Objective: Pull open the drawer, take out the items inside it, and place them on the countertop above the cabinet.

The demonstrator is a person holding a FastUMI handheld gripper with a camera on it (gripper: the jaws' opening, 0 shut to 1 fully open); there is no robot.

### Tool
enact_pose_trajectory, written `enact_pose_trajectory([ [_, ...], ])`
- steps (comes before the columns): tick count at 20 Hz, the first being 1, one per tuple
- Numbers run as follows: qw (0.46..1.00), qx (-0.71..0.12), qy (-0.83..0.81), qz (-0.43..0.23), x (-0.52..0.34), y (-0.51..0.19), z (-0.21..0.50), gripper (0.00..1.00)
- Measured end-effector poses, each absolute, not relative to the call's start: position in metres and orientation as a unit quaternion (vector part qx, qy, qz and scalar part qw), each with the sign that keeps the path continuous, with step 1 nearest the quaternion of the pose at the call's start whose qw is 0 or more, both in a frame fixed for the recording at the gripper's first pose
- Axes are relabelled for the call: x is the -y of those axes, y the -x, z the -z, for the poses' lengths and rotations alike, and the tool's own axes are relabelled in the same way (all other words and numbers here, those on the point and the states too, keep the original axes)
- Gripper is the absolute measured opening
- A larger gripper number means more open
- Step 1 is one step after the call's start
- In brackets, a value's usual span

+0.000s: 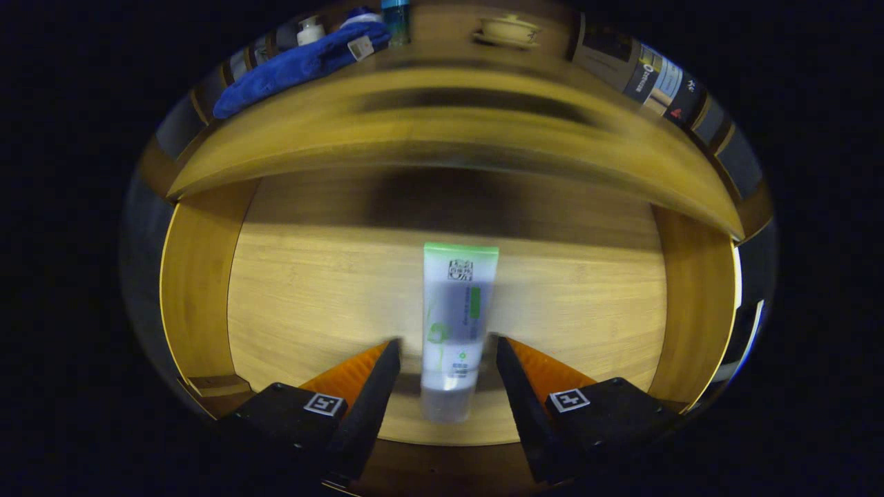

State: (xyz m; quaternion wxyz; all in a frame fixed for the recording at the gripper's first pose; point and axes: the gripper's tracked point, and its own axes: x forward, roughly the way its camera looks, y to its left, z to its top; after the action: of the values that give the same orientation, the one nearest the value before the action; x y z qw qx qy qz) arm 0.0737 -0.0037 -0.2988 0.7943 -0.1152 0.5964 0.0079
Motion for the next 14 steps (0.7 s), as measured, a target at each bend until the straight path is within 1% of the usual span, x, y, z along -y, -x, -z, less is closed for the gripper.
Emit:
enact_pose_trajectory([
  [1, 0.788, -0.604, 0.122, -0.005, 0.006, -0.071, 0.3, 0.9],
  [4, 0.791, -0.601, 0.117, 0.004, 0.01, -0.077, 0.291, 0.6],
  [6, 0.801, -0.588, 0.112, 0.012, 0.013, -0.082, 0.275, 0.51],
  [10, 0.812, -0.575, 0.099, 0.01, 0.011, -0.081, 0.232, 0.51],
  [11, 0.814, -0.573, 0.096, 0.007, 0.011, -0.077, 0.247, 0.51],
  [12, 0.814, -0.573, 0.092, 0.003, 0.017, -0.076, 0.242, 0.51],
  [14, 0.817, -0.57, 0.088, -0.003, 0.014, -0.065, 0.211, 0.51],
])
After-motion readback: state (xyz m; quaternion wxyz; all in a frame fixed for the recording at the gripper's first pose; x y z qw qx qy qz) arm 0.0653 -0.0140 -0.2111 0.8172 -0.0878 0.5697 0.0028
